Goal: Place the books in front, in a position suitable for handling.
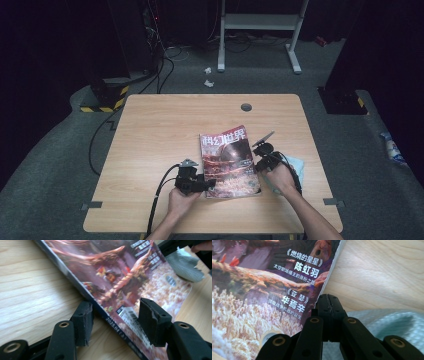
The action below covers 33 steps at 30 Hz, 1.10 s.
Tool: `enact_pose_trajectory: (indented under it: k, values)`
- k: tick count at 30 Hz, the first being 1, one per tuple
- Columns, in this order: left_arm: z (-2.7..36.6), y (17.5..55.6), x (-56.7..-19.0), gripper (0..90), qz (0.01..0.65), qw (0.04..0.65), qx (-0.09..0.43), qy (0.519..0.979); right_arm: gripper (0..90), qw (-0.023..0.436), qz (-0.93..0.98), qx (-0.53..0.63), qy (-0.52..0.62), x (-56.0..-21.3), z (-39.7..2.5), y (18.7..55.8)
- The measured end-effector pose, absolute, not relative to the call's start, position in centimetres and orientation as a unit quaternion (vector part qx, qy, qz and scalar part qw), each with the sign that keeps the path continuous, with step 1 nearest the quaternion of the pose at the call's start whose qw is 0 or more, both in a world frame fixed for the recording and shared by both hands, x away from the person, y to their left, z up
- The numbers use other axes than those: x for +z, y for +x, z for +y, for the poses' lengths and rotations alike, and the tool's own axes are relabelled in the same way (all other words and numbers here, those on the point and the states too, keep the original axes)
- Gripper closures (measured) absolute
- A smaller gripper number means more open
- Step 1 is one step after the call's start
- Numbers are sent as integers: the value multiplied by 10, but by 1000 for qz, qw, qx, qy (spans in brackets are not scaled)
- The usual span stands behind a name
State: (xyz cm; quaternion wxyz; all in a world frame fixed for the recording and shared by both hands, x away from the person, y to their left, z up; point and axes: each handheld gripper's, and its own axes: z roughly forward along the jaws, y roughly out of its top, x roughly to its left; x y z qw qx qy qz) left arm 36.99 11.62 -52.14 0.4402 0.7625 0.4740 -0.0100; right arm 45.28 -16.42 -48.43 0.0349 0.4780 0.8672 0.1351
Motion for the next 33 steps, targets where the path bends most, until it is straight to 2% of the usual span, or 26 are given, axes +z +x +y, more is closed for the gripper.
enact_pose_trajectory:
  k: [3, 5, 9, 18, 24, 29, 33]
  values:
    - [109, 371, -521, 475, 468, 441, -15, 766, 896, 28, 870, 142, 471, -485, -159, 449]
    - [110, 372, -521, 481, 467, 438, -17, 768, 896, 41, 874, 140, 464, -485, -155, 447]
    - [114, 373, -520, 491, 469, 430, -19, 771, 896, 25, 869, 152, 471, -485, -156, 446]
    - [110, 381, -513, 586, 463, 391, -24, 795, 897, 30, 867, 166, 470, -487, -154, 440]
    - [113, 383, -512, 658, 477, 395, -30, 785, 890, 36, 865, 194, 461, -490, -159, 436]
    - [116, 388, -507, 694, 482, 387, -38, 785, 816, 43, 863, 222, 452, -492, -164, 433]
    - [122, 391, -503, 723, 488, 388, -45, 780, 663, 70, 861, 234, 445, -494, -168, 429]
